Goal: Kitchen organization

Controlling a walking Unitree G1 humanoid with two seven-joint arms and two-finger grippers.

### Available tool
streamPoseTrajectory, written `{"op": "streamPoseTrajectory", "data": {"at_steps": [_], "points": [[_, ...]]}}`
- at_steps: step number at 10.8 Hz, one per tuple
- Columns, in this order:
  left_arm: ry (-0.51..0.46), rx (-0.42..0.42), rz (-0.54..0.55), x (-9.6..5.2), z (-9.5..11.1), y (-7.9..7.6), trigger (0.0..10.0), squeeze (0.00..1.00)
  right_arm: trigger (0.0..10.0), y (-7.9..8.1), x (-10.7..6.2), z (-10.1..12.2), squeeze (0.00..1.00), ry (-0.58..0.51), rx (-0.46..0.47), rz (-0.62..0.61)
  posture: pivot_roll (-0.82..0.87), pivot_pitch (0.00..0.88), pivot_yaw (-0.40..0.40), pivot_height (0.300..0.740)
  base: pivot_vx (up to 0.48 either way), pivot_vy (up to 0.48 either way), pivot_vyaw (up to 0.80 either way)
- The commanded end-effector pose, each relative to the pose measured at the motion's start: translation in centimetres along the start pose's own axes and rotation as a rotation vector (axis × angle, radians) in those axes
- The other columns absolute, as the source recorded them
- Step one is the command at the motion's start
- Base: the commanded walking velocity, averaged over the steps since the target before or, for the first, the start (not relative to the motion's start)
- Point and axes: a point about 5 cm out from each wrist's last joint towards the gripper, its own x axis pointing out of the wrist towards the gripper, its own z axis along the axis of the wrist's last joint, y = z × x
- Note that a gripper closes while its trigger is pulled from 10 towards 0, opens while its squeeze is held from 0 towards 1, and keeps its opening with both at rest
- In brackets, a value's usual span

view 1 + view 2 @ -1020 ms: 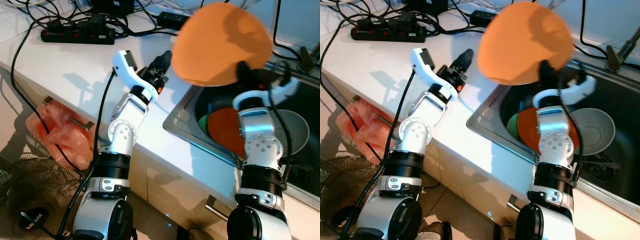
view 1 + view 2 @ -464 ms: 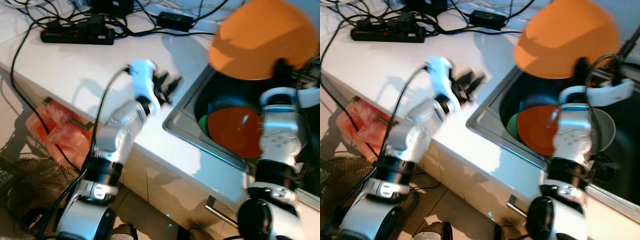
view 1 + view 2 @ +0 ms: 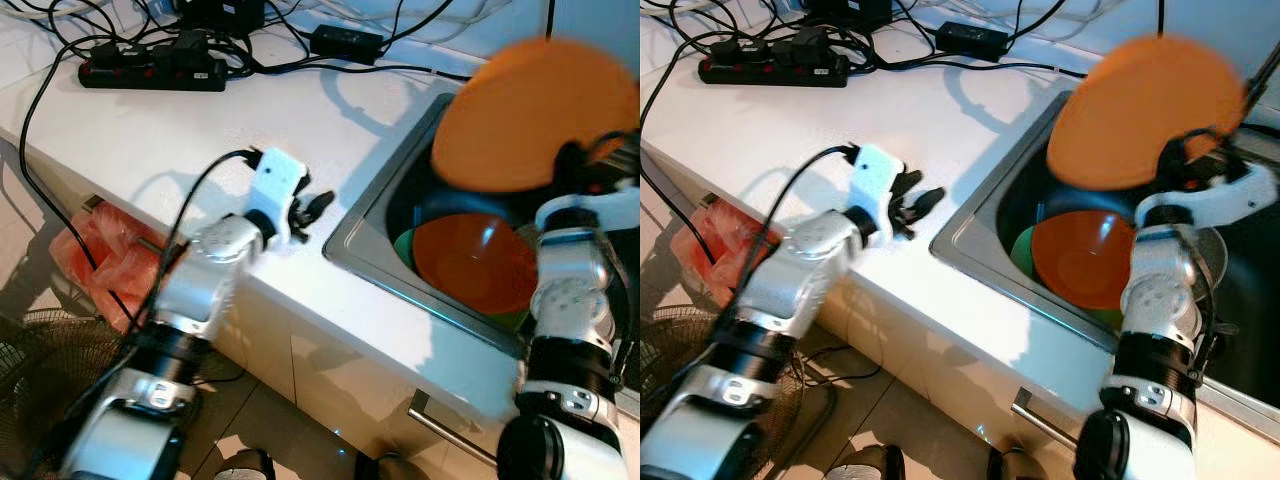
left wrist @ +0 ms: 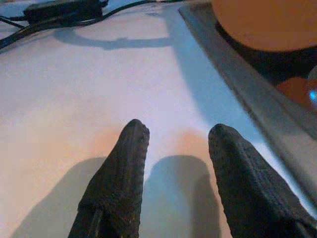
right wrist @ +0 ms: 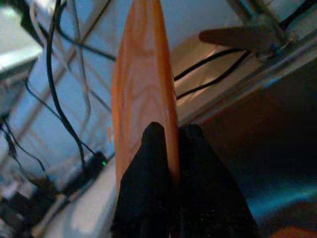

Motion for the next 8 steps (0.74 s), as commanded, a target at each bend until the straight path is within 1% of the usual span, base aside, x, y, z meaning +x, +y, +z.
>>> {"op": "streamPoseTrajectory", "data": {"at_steps": [1, 2, 3, 4, 6, 7, 8], "points": [[0.028, 0.014, -0.01, -0.4, -0.6, 0.1, 10.0, 0.0, 10.0, 0.5, 0.2, 0.9, 0.0, -0.031, -0.06, 0.036, 0.03, 0.132, -0.005, 0.74, 0.0, 0.0, 0.0], [0.038, 0.021, 0.003, -0.8, -0.8, 0.6, 10.0, 0.0, 10.0, 0.4, 0.2, 1.0, 0.0, -0.028, -0.161, 0.045, 0.03, 0.133, -0.008, 0.74, 0.0, 0.0, 0.0], [0.046, 0.028, 0.007, -1.0, -1.0, 0.8, 10.0, 0.0, 10.0, 0.3, 0.3, 1.2, 0.0, -0.026, -0.225, 0.047, 0.03, 0.133, -0.008, 0.74, 0.0, 0.0, 0.0], [0.058, 0.031, 0.006, -1.3, -1.3, 0.9, 10.0, 0.0, 10.0, -0.1, 0.3, 1.2, 0.0, -0.007, -0.326, 0.043, 0.03, 0.133, -0.008, 0.74, 0.0, 0.0, 0.0], [0.051, 0.031, 0.015, -1.4, -1.4, 1.0, 10.0, 0.0, 10.0, -0.7, 0.1, 1.1, 0.0, 0.02, -0.468, 0.041, 0.03, 0.14, -0.01, 0.74, 0.0, 0.0, 0.0], [-0.026, -0.06, 0.009, -1.2, -0.6, 0.8, 10.0, 0.0, 10.0, -1.0, -0.1, 1.2, 0.0, 0.02, -0.569, 0.041, 0.02, 0.143, -0.008, 0.74, 0.0, 0.0, 0.0], [-0.064, -0.097, -0.003, -1.2, -0.2, 0.7, 10.0, 0.0, 10.0, -1.1, -0.2, 1.2, 0.0, 0.021, -0.624, 0.044, 0.02, 0.143, -0.008, 0.74, 0.0, 0.0, 0.0]]}}
